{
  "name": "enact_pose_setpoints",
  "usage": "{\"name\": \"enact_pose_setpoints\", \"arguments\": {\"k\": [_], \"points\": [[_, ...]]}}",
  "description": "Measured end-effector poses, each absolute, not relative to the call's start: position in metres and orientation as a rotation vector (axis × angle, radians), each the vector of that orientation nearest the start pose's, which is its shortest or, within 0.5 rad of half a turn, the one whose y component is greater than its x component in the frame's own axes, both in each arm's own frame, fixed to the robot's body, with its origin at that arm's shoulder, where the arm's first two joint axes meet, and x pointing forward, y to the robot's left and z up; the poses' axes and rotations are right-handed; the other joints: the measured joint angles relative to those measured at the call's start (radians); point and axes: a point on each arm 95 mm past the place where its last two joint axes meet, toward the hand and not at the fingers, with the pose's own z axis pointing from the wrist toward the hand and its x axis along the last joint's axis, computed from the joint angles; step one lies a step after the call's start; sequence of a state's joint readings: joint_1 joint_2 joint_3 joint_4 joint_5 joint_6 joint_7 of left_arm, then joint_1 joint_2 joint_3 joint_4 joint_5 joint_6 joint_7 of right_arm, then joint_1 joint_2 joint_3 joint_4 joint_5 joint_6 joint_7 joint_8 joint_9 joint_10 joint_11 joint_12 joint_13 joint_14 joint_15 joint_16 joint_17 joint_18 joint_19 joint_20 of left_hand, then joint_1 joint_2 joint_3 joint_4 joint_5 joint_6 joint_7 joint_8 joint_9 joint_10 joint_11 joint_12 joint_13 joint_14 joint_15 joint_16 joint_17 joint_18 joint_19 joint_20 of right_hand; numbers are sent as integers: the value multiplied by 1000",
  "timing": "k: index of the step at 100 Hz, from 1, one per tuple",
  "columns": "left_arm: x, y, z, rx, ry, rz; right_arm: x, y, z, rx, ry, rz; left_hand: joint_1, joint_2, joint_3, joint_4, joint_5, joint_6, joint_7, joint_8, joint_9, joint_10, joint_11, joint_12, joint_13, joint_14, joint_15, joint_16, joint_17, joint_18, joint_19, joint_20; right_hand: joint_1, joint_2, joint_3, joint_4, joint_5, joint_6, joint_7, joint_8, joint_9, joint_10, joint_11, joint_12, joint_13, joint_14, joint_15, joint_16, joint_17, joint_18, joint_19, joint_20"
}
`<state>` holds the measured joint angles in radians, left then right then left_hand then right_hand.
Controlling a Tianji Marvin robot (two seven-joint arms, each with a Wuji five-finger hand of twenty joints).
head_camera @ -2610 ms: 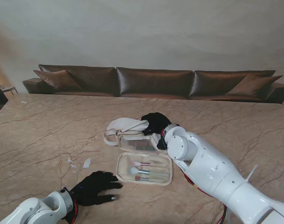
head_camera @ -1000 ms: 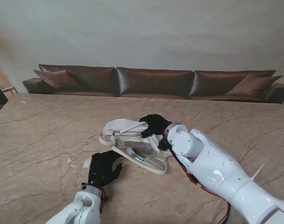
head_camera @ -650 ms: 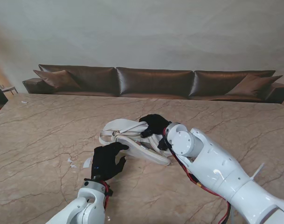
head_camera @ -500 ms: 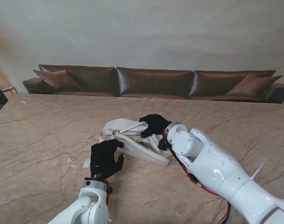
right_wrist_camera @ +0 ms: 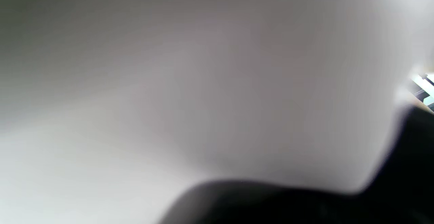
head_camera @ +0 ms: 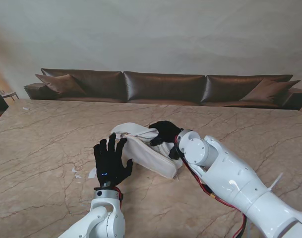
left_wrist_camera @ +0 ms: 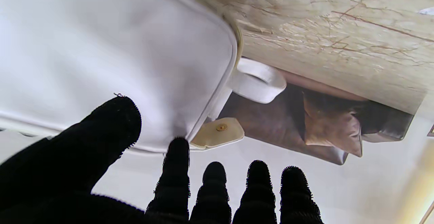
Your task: Pack the cosmetics bag
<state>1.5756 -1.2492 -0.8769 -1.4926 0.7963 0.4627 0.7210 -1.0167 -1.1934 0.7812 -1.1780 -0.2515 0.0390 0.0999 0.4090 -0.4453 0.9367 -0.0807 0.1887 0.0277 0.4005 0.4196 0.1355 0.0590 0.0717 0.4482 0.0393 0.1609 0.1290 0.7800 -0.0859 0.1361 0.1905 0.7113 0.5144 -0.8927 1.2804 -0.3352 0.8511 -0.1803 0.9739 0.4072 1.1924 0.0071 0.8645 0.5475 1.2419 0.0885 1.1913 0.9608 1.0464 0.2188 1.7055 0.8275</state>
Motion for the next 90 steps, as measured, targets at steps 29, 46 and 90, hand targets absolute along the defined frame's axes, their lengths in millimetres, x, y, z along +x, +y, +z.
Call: {"name": "enact_pose_setpoints", "arguments": {"k": [29, 46, 90], "points": [[348, -92, -360, -1247, 848, -1480, 506, 91, -316, -2013, -1761, -1993, 2, -16, -38, -2, -33, 55, -370, -108, 0, 13, -51, -218, 0, 0, -15, -147, 11, 0, -35, -143, 0, 4, 0, 0, 0, 6, 1, -6, 0, -1, -1, 4, 0, 0, 5, -1, 0, 0, 0, 0], [350, -96, -357, -1261, 817, -1428, 505, 93, -317, -2008, -1757, -1984, 2, -16, -37, -2, -56, 33, -320, 245, 0, 13, -30, -33, 0, 19, -14, -48, 11, 0, -34, -118, 0, 4, 0, 1, 0, 6, 4, -6, 0, 1, 0, 8, 0, 0, 14, -1, 10, 0, 0, 0], [359, -94, -350, -1163, 1047, -1439, 503, 91, -316, -1908, -1807, -1985, -43, -131, -34, -20, -56, 179, -405, -422, -14, 40, -82, -368, 0, -48, -117, -597, 41, -34, -128, -427, 0, 4, 0, 1, 0, 6, 6, -18, -1, 2, 2, -2, -14, 6, 15, 0, -28, 0, 0, 4]]}}
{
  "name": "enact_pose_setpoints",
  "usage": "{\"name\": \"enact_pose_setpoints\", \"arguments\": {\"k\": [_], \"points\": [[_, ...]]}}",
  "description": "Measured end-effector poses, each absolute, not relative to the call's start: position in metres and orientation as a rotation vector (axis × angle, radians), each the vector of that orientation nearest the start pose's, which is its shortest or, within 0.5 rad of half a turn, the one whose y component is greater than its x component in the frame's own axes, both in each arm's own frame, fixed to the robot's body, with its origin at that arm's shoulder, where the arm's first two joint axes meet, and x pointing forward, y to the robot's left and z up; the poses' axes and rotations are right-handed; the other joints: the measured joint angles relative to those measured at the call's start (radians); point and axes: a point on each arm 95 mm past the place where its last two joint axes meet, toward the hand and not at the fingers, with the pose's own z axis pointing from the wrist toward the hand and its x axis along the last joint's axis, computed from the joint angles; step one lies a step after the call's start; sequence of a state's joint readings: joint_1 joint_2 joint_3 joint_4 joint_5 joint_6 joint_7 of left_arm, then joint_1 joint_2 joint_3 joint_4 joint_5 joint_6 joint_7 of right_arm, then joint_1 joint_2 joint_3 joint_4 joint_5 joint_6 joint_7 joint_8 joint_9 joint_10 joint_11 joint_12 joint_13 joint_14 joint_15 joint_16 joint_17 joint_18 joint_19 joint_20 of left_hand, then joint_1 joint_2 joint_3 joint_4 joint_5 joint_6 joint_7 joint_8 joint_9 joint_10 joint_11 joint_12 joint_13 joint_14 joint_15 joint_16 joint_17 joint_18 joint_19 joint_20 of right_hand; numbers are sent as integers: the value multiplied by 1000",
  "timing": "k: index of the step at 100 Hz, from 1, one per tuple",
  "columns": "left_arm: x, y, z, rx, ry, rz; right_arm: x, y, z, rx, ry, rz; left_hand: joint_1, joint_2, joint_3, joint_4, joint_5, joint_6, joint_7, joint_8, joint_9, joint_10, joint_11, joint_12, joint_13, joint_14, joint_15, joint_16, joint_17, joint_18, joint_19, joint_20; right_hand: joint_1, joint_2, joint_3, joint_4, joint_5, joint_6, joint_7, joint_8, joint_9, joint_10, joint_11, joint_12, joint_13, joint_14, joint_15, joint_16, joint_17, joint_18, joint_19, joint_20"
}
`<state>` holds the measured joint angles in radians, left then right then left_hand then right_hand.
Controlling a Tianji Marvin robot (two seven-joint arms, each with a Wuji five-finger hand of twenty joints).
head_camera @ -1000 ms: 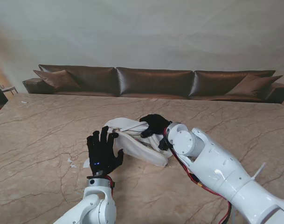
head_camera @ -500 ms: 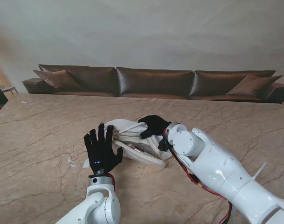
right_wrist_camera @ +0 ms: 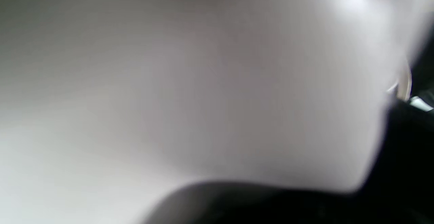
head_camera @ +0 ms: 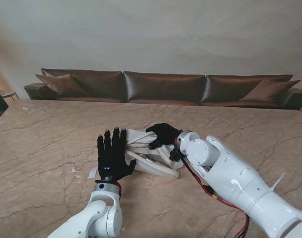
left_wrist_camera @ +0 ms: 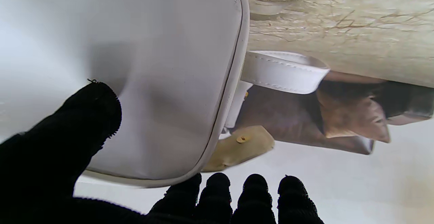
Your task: Pack the cosmetics bag
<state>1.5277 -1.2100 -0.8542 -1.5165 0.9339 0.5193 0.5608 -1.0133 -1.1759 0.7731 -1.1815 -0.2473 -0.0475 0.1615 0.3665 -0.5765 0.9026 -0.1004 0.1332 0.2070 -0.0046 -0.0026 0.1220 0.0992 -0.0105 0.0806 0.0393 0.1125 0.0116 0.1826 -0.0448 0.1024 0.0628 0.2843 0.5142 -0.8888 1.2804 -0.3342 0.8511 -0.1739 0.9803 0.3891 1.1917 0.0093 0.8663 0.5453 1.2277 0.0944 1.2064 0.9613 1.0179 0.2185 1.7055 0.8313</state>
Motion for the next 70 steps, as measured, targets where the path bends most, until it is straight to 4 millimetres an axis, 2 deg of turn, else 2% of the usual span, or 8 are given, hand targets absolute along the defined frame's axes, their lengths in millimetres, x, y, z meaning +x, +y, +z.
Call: {"name": "enact_pose_setpoints", "arguments": {"k": [5, 12, 28, 43, 49, 54, 64, 70], "points": [[362, -92, -348, -1154, 1100, -1435, 502, 90, -315, -1878, -1821, -1982, -11, -9, 0, -1, 0, 0, 0, 13, 0, 9, 0, 28, 0, 0, 12, 53, -3, 1, 25, 47, -2, 0, 0, 6, 0, 0, 0, -16, -13, 0, 0, 3, -22, 2, 0, 0, -35, 0, 0, 18], [366, -88, -343, -1142, 1154, -1436, 502, 90, -315, -1837, -1846, -1970, -18, -29, 0, -25, 0, 0, 0, 51, 1, 9, 0, 65, 0, 0, 21, 108, -10, 3, 46, 114, -7, 0, 1, 26, -2, 0, 0, -48, -30, 0, -21, 3, -64, 2, -23, 0, -85, -2, -9, 43], [375, -85, -334, -1062, 1302, -1444, 503, 88, -313, -1727, -1897, -1926, -59, -31, 0, -26, 0, 0, -1, 128, 1, 12, 21, 152, 27, 0, 111, 196, -33, 50, 118, 312, -46, 28, 34, 88, -25, 3, -13, -100, -99, -21, -128, -28, -201, 14, -145, -1, -229, -10, -66, 126], [387, -80, -328, -1049, 1380, -1430, 505, 86, -312, -1657, -1902, -1899, -65, -57, -2, -30, 0, -10, -1, 139, 10, 18, 59, 156, 128, 36, 234, 202, -40, 61, 144, 396, -141, 120, 74, 219, -51, 45, -103, -101, -201, -29, -181, -46, -342, 15, -285, -22, -366, -11, -154, 202], [389, -79, -326, -1042, 1384, -1432, 505, 85, -312, -1649, -1891, -1885, -66, -58, -2, -30, 0, -10, -1, 164, 46, 19, 123, 155, 192, 41, 292, 243, -40, 69, 167, 423, -171, 148, 80, 270, -52, 53, -133, -98, -220, -30, -182, -54, -373, 15, -317, -29, -402, -12, -187, 226], [391, -79, -325, -1030, 1391, -1431, 505, 84, -312, -1640, -1892, -1873, -67, -58, -2, -30, 0, -10, -1, 189, 58, 19, 215, 149, 224, 41, 326, 290, -40, 70, 172, 433, -206, 177, 80, 338, -53, 53, -163, -82, -266, -30, -201, -74, -418, 15, -359, -42, -439, -12, -217, 243], [394, -80, -325, -1034, 1436, -1402, 505, 83, -311, -1628, -1900, -1847, -68, -58, 7, -30, 0, -10, -1, 253, 115, -45, 394, 217, 297, 42, 402, 405, -39, 70, 231, 444, -249, 252, 79, 471, -74, 120, -227, -35, -281, -30, -230, -92, -468, 15, -419, -63, -482, -12, -257, 263], [396, -80, -326, -1033, 1450, -1391, 505, 82, -311, -1632, -1887, -1839, -68, -78, 22, -30, 14, -10, 34, 278, 173, -74, 485, 294, 348, 48, 444, 474, -32, 74, 283, 445, -264, 280, 79, 525, -92, 149, -293, -33, -313, -25, -250, -102, -491, 15, -470, -94, -511, -12, -289, 263]]}}
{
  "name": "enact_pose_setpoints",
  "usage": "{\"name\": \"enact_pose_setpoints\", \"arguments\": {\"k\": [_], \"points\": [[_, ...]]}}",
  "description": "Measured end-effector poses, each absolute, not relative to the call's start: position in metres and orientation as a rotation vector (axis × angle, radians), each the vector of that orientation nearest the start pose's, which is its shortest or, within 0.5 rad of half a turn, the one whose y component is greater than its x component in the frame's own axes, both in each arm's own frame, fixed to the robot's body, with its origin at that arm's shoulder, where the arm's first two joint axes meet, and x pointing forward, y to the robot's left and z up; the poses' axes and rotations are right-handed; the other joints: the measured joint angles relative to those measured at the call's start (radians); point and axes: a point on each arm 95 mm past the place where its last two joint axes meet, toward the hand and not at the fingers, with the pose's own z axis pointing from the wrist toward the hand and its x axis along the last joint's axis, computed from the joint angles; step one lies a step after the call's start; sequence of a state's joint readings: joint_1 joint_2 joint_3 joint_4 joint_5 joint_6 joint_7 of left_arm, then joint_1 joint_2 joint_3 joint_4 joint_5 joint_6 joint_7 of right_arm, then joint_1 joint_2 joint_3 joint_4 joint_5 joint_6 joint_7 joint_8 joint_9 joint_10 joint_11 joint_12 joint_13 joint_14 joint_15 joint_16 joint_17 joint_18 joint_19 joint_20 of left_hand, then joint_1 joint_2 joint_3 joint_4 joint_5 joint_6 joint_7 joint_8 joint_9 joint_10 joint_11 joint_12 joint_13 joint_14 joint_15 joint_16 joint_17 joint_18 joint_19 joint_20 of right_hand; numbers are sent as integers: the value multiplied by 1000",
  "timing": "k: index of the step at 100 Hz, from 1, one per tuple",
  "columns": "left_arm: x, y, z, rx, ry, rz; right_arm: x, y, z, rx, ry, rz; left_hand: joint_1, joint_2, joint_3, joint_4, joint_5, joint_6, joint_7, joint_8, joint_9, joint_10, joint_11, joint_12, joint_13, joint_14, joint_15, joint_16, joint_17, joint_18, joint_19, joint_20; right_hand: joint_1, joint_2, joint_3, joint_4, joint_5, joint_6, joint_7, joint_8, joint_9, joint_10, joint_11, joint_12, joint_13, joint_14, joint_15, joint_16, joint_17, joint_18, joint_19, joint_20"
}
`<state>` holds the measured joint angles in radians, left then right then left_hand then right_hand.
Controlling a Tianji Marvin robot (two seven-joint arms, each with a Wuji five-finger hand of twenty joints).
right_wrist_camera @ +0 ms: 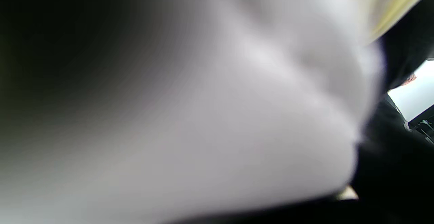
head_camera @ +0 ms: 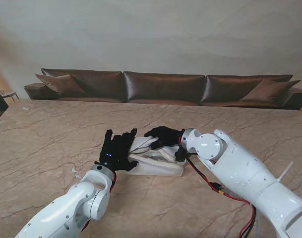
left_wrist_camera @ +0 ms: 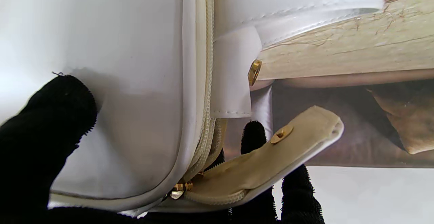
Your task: Pack the cosmetics bag
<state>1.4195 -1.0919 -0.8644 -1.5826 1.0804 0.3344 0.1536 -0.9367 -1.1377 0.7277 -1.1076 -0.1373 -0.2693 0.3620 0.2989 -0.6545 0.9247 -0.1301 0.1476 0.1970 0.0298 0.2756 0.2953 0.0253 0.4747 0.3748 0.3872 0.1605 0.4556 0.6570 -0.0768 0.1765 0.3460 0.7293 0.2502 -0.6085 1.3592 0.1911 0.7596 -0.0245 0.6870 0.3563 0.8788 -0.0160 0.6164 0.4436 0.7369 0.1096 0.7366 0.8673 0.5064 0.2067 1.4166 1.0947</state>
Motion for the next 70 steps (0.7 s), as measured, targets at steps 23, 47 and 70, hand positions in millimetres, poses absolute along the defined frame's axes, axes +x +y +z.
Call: {"name": "enact_pose_setpoints", "arguments": {"k": [23, 47, 70], "points": [[402, -82, -330, -1041, 1459, -1373, 499, 79, -312, 1724, 1955, 1886, 15, -56, 27, -23, 186, -63, 427, 44, 248, -53, 223, 298, 205, 3, 87, 136, 8, 40, 257, -107, -78, 97, -28, 94, -67, 84, -155, -22, -84, 51, -68, -63, -61, 0, -139, -79, -79, -12, -118, 0], [407, -85, -331, -1072, 1456, -1374, 494, 75, -308, 1757, 1937, 1876, 87, -79, -26, -116, 389, -295, 903, 186, 397, -132, 256, 459, 166, 15, 72, 201, 12, 58, 334, -182, -197, 235, -290, 76, -151, 72, -231, -57, -185, 75, -111, -135, -92, 0, -183, -93, -124, -22, -190, 0], [409, -91, -333, -1106, 1507, -1408, 489, 71, -292, 1676, 1912, 1888, 160, -45, -3, -119, 390, -323, 1004, 312, 493, -85, 18, 81, 309, -16, 15, 72, 67, 32, 543, -38, -197, 260, -505, -85, -251, 9, -252, -57, -245, 47, -130, -154, -132, 0, -348, -216, -227, -23, -513, -201]]}}
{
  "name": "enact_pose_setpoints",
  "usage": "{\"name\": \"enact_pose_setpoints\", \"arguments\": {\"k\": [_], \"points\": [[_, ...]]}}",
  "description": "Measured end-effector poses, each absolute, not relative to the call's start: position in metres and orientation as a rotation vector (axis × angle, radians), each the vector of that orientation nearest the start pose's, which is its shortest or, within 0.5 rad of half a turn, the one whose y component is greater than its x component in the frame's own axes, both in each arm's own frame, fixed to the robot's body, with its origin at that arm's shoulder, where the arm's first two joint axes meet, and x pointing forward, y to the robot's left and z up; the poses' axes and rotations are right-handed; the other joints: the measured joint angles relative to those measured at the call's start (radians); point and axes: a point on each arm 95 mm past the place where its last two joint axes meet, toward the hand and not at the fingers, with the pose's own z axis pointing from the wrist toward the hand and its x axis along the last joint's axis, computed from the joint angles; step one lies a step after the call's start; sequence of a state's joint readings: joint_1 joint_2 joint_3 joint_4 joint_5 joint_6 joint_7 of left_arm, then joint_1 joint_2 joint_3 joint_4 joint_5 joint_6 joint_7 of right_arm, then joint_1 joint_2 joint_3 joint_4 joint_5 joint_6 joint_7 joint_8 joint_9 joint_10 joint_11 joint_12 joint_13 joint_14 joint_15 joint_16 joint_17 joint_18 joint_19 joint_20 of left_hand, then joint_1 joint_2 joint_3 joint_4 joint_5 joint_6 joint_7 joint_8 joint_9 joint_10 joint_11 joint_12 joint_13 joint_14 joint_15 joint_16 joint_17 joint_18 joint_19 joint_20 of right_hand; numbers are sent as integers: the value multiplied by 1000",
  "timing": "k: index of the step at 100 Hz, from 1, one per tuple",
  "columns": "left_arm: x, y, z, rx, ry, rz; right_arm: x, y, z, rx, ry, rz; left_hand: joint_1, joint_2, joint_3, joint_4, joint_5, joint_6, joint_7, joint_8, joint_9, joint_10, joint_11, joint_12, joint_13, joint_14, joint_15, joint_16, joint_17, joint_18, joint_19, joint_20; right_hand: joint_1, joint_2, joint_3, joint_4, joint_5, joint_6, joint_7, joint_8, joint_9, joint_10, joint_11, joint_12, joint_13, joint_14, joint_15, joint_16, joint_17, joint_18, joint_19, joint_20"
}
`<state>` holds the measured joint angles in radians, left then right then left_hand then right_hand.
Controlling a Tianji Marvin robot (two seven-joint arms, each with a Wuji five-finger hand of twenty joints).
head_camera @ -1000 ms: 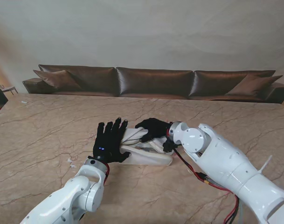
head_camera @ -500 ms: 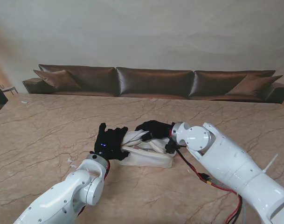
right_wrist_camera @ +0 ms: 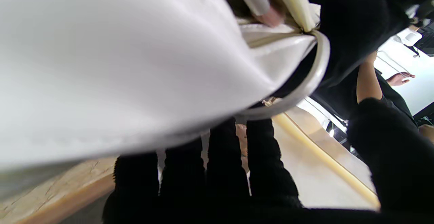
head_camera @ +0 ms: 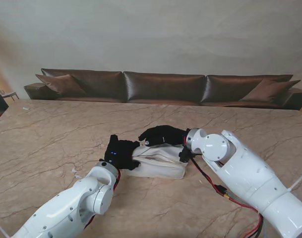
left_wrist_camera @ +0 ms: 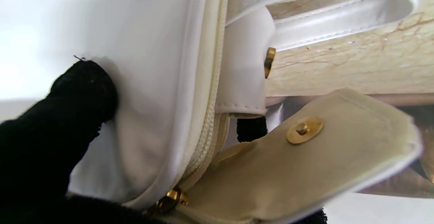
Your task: Pack the cosmetics bag
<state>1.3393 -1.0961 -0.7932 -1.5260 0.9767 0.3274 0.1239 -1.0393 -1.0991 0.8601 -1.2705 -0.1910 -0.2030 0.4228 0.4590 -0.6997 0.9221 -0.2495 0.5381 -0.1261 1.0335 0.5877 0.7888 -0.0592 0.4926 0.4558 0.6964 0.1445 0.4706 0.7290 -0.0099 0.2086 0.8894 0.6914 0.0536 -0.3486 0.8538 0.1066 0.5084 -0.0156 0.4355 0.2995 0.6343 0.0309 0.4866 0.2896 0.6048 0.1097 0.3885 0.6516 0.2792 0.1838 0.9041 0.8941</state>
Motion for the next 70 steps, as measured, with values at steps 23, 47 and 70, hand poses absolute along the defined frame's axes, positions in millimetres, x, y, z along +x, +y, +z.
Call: {"name": "enact_pose_setpoints", "arguments": {"k": [23, 47, 70], "points": [[414, -91, -335, -1161, 1494, -1490, 482, 52, -282, 1658, 1805, 1874, 174, 9, -107, -88, 83, -7, 11, -134, 204, 5, -117, 322, 200, 32, 120, 43, 181, 0, 197, 69, 1, -1, -26, -55, -35, -6, 2, 0, -22, -2, -7, -7, -6, -3, -117, -106, -27, -3, -154, -146], [415, -85, -337, -1244, 1438, -1524, 472, 17, -279, 1728, 1665, 1776, 262, 41, -264, -90, 104, -60, 0, 209, 193, -31, -24, 561, 184, 51, 257, 236, 175, 28, 198, 101, 64, -25, 196, -19, -36, -6, 27, 15, -21, -3, -4, -7, 24, -8, -121, -121, 8, -5, -131, -181], [409, -73, -340, -1288, 1354, -1532, 463, -13, -290, 1839, 1619, 1617, 289, 106, -357, -90, 83, -67, -1, 346, 161, -61, 46, 573, 170, 42, 313, 258, 166, 35, 198, 112, 246, -71, 377, -92, -32, -6, 86, 71, -35, -53, 21, 6, 69, -25, -70, -121, 87, -11, 15, -179]]}}
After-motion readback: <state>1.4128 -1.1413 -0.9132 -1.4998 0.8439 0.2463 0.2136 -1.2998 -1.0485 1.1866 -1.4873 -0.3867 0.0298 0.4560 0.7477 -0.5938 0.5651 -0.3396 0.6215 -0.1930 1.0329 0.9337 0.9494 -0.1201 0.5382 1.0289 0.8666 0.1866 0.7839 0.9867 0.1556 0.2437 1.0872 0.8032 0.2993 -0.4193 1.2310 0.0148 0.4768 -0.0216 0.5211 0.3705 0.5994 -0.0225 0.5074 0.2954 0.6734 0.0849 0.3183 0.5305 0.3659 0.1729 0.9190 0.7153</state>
